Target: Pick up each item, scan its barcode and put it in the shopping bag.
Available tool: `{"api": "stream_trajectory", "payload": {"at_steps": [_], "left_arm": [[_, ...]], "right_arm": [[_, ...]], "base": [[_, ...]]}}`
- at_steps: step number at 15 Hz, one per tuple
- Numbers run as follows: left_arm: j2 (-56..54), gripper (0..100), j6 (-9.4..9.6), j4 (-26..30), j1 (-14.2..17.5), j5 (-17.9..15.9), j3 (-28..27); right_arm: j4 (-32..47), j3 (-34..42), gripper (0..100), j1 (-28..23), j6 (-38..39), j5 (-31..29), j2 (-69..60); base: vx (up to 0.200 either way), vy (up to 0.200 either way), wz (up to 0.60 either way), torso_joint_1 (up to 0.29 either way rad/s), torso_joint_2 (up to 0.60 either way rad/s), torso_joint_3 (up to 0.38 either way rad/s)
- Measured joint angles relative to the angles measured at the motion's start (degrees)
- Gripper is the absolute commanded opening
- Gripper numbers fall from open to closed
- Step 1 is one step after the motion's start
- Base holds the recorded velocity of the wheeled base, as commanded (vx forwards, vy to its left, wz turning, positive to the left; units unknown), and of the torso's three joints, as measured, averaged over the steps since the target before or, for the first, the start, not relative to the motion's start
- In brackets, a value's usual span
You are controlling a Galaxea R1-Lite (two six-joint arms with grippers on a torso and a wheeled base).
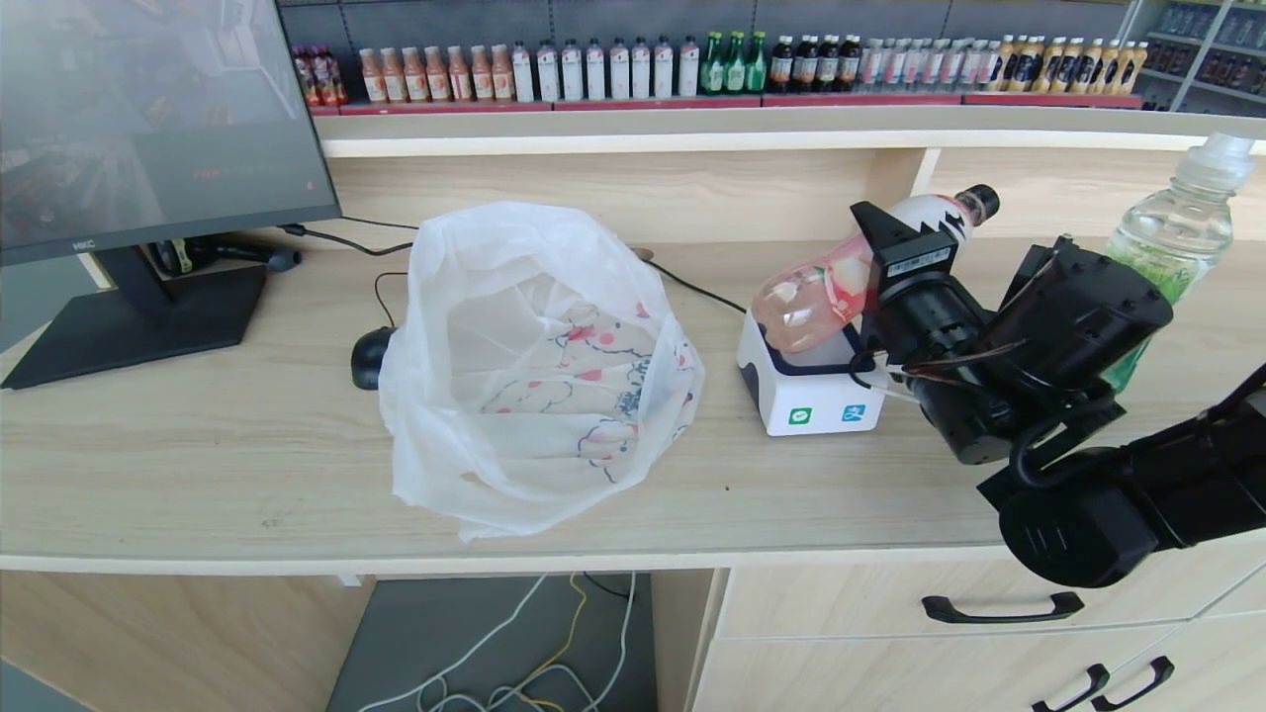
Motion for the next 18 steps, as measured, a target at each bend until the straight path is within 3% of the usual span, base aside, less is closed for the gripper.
{"api": "stream_trajectory", "payload": {"at_steps": [18], "left_arm": [[0.00, 100, 0.00, -0.02, 0.02, 0.00, 0.00]], "right_arm": [[0.93, 0.20, 0, 2.13, -2.72, -0.77, -2.97]], "base": [[0.000, 0.000, 0.00, 0.000, 0.00, 0.000]]}}
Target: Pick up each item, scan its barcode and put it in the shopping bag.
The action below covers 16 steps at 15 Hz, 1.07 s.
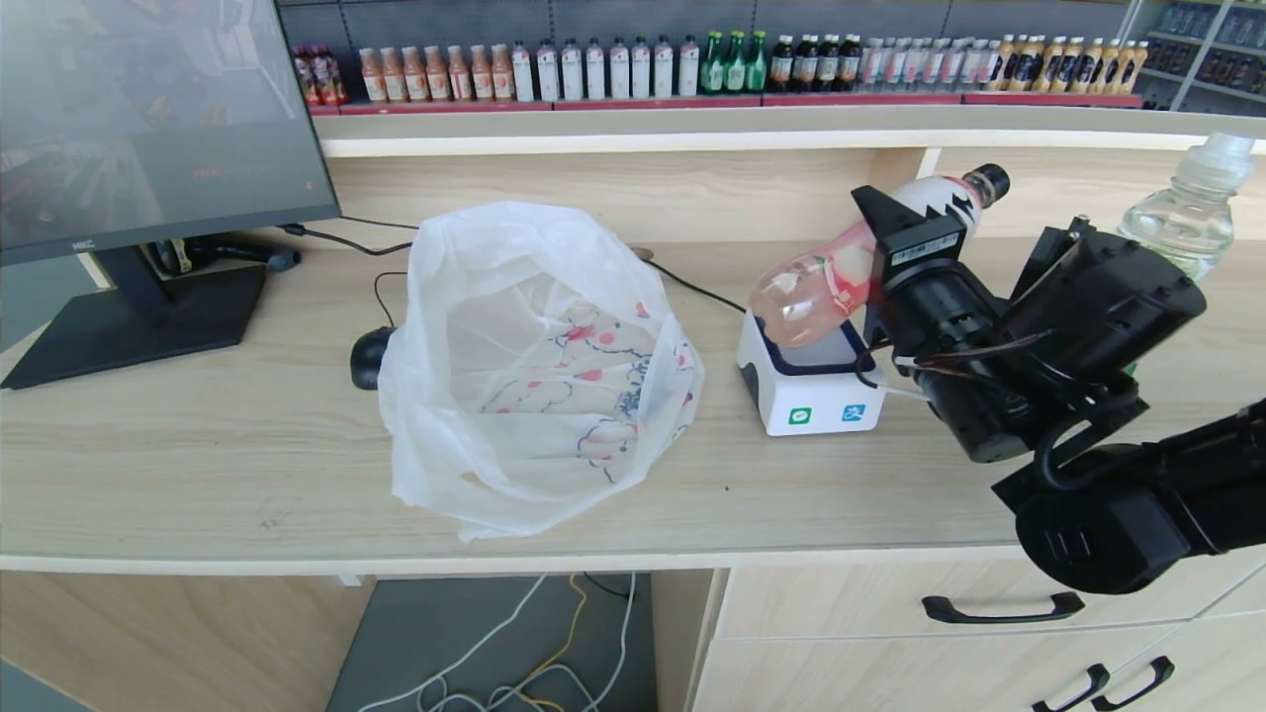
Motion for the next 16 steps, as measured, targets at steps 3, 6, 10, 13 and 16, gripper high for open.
{"api": "stream_trajectory", "payload": {"at_steps": [3, 6, 10, 13, 16], "left_arm": [[0.00, 100, -0.02, 0.02, 0.00, 0.00, 0.00], [0.00, 100, -0.02, 0.00, 0.00, 0.00, 0.00], [0.00, 100, -0.02, 0.02, 0.00, 0.00, 0.00], [0.00, 100, -0.02, 0.02, 0.00, 0.00, 0.00], [0.00, 100, -0.02, 0.02, 0.00, 0.00, 0.00]], "right_arm": [[1.26, 0.07, 0, 1.49, -2.79, -0.07, -1.88], [1.54, -0.44, 0, 3.41, -8.73, 0.55, -4.06], [1.26, -1.05, 0, 5.89, -27.56, 4.22, -5.66], [1.17, -0.67, 0, 7.61, -40.70, 3.49, -6.89], [1.17, 4.07, 0, 10.63, -55.56, 0.83, -9.13]], "base": [[0.000, 0.000, 0.00, 0.000, 0.00, 0.000], [0.000, 0.000, 0.00, 0.000, 0.00, 0.000], [0.000, 0.000, 0.00, 0.000, 0.00, 0.000], [0.000, 0.000, 0.00, 0.000, 0.00, 0.000], [0.000, 0.000, 0.00, 0.000, 0.00, 0.000]]}}
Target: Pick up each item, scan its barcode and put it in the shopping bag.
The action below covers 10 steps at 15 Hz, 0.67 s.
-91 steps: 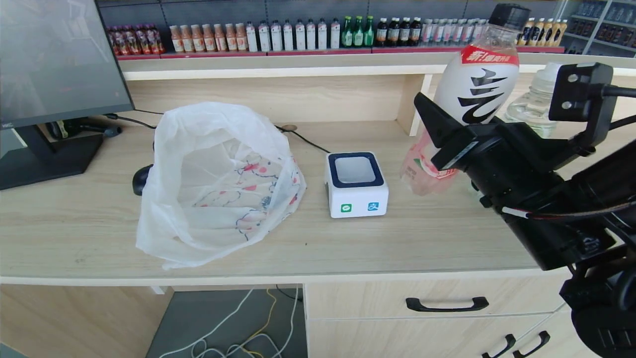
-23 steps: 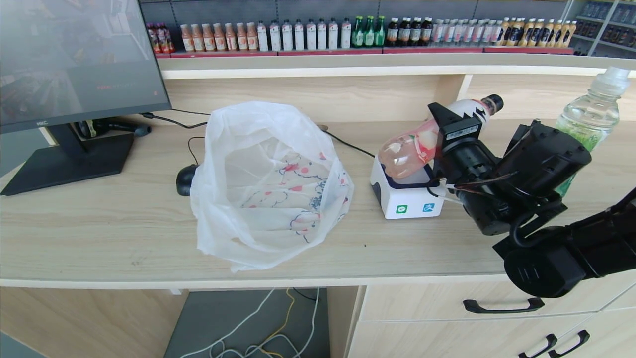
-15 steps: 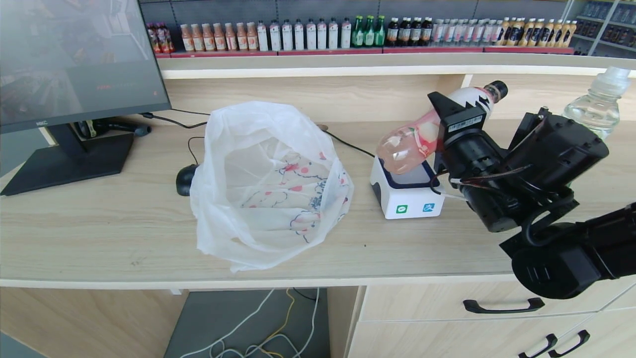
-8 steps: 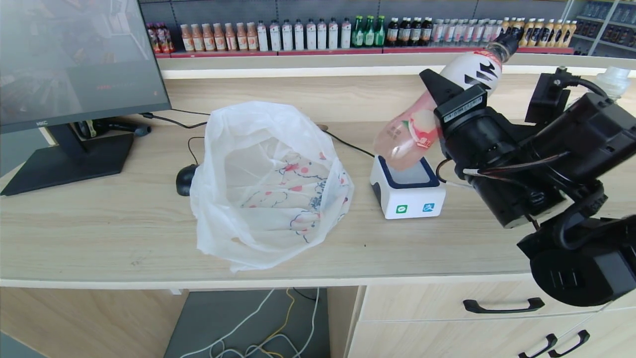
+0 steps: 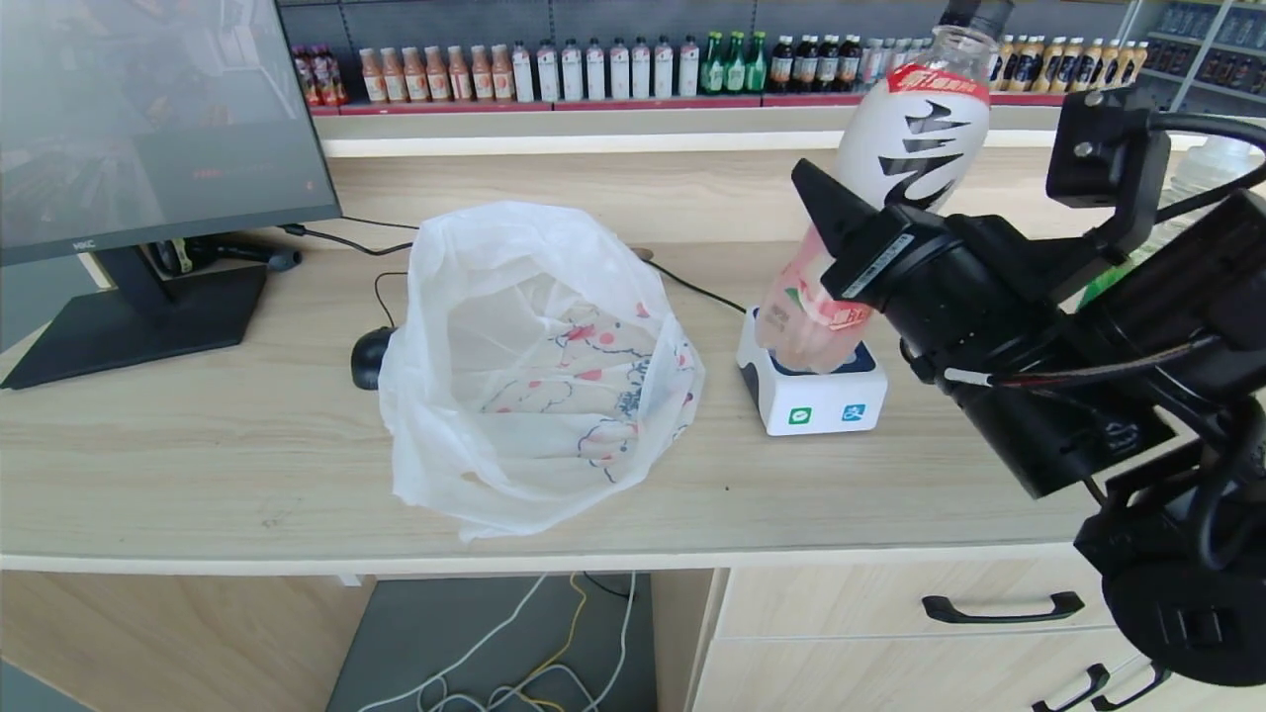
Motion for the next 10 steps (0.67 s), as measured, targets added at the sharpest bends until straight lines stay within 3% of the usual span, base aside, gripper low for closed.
{"api": "stream_trajectory", "payload": {"at_steps": [4, 7, 10], "left_arm": [[0.00, 100, 0.04, -0.02, 0.02, 0.00, 0.00], [0.00, 100, 0.06, -0.02, -0.02, -0.02, 0.00], [0.00, 100, 0.04, 0.00, -0.02, 0.00, 0.00]], "right_arm": [[-2.29, 9.64, 0, 0.63, -15.97, -0.46, -3.15], [-4.05, 8.63, 0, -0.83, -20.26, -0.06, -3.67], [-3.66, 9.37, 0, -3.35, -21.22, 6.49, -3.41]], "base": [[0.000, 0.000, 0.00, 0.000, 0.00, 0.000], [0.000, 0.000, 0.00, 0.000, 0.00, 0.000], [0.000, 0.000, 0.00, 0.000, 0.00, 0.000]]}}
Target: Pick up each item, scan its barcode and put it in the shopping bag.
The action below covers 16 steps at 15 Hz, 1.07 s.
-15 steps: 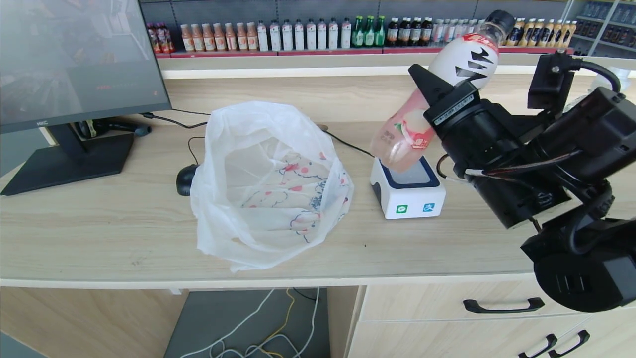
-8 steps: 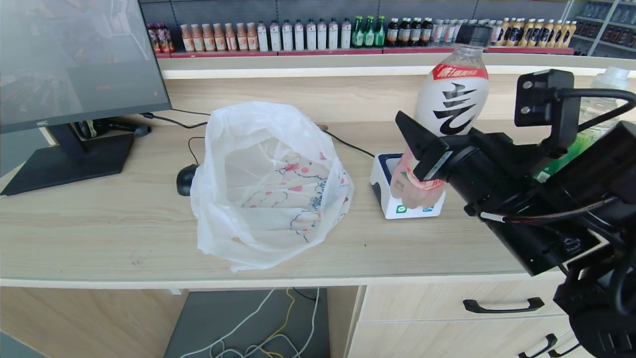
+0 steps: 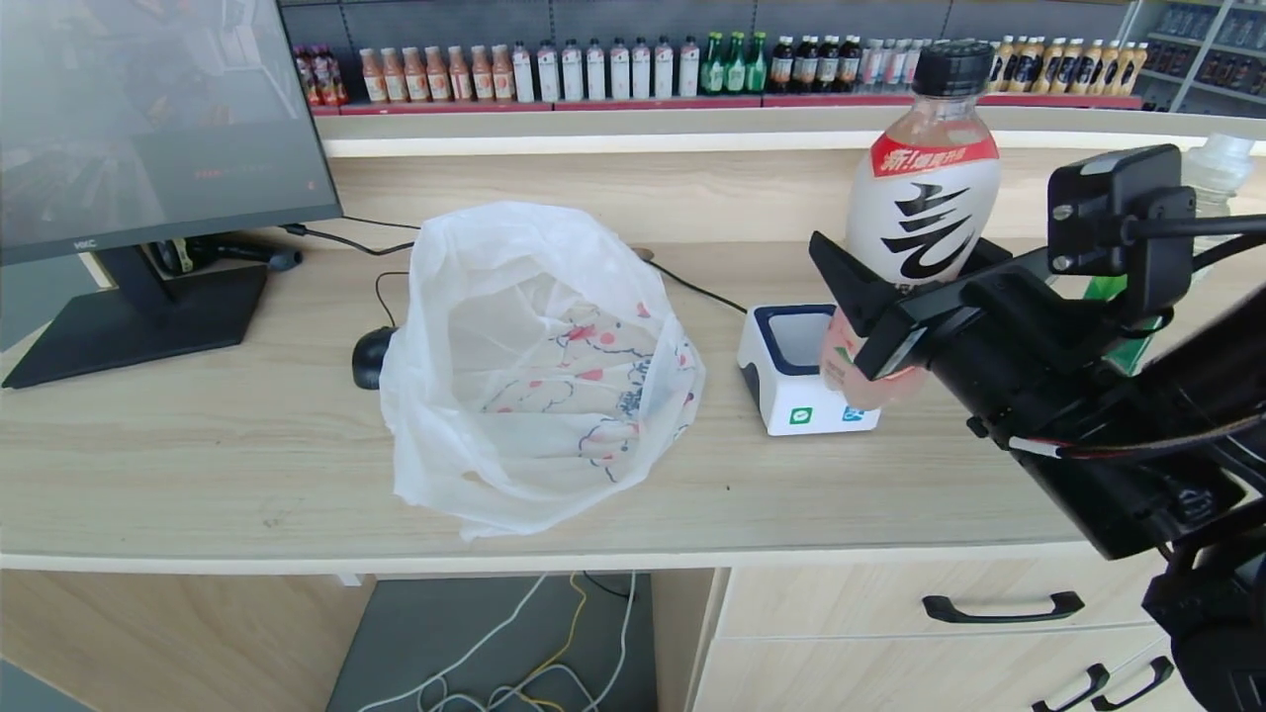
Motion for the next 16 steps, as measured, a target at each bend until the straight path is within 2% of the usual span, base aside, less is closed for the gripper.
{"api": "stream_trajectory", "payload": {"at_steps": [3, 7, 16], "left_arm": [[0.00, 100, 0.02, -0.02, 0.00, 0.00, 0.00], [0.00, 100, -0.04, -0.02, 0.05, -0.02, 0.00], [0.00, 100, -0.15, 0.00, 0.00, -0.02, 0.00]], "right_arm": [[-0.24, -0.27, 0, -3.56, 3.21, 1.30, 0.22], [-2.15, 0.39, 0, -6.68, 1.29, 1.26, -0.26], [-3.91, -1.02, 0, -7.06, 2.62, 1.12, -0.59]], "base": [[0.000, 0.000, 0.00, 0.000, 0.00, 0.000], [0.000, 0.000, 0.00, 0.000, 0.00, 0.000], [0.000, 0.200, 0.00, 0.002, 0.00, 0.002]]}}
